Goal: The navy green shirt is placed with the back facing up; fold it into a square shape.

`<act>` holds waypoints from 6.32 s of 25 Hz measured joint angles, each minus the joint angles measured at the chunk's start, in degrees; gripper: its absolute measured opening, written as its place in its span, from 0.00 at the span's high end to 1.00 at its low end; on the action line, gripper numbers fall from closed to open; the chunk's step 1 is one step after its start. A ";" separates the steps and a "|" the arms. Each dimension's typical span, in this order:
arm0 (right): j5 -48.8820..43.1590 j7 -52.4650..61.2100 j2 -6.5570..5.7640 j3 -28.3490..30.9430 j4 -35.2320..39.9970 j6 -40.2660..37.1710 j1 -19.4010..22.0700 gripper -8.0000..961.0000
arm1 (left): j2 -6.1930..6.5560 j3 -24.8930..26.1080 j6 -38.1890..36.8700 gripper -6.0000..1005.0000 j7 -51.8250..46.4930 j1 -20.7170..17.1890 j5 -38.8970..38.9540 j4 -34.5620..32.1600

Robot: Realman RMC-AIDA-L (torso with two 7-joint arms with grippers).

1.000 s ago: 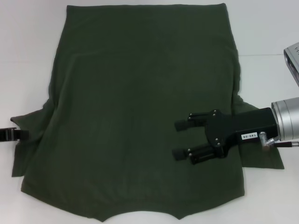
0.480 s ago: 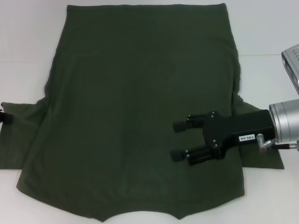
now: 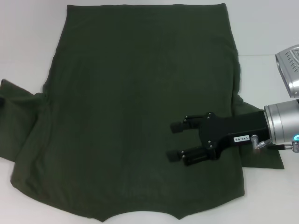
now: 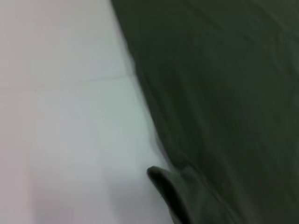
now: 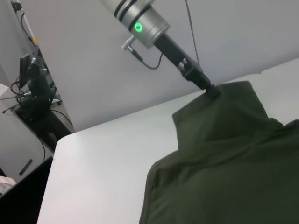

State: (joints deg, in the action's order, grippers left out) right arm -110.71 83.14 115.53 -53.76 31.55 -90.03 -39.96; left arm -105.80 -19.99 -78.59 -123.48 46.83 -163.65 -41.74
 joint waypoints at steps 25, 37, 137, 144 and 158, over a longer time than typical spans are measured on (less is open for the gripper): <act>-0.19 -1.32 1.59 -3.30 -0.39 5.15 0.19 0.05 | 2.41 -18.65 -5.53 0.99 -14.48 8.67 -0.10 -2.09; -0.30 -1.39 1.72 -2.95 -0.34 6.44 0.63 0.05 | -1.02 -28.49 -5.32 0.99 -27.27 16.22 0.00 2.45; -27.91 61.79 -11.14 16.68 -2.83 10.49 0.96 0.05 | -12.30 -8.58 -15.23 0.16 54.84 -11.78 41.91 14.59; -28.01 60.76 -10.50 16.67 -3.59 12.13 0.12 0.05 | -12.32 -8.58 -15.26 0.16 54.83 -11.58 41.92 14.59; -28.25 59.52 -9.94 16.67 -5.71 14.23 -0.69 0.05 | -12.32 -8.65 -15.30 0.16 54.84 -11.03 41.92 14.59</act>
State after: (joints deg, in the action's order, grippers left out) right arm -138.96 142.66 105.58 -37.09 25.84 -75.81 -40.64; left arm -118.13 -28.65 -93.89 -68.64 35.80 -121.72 -27.15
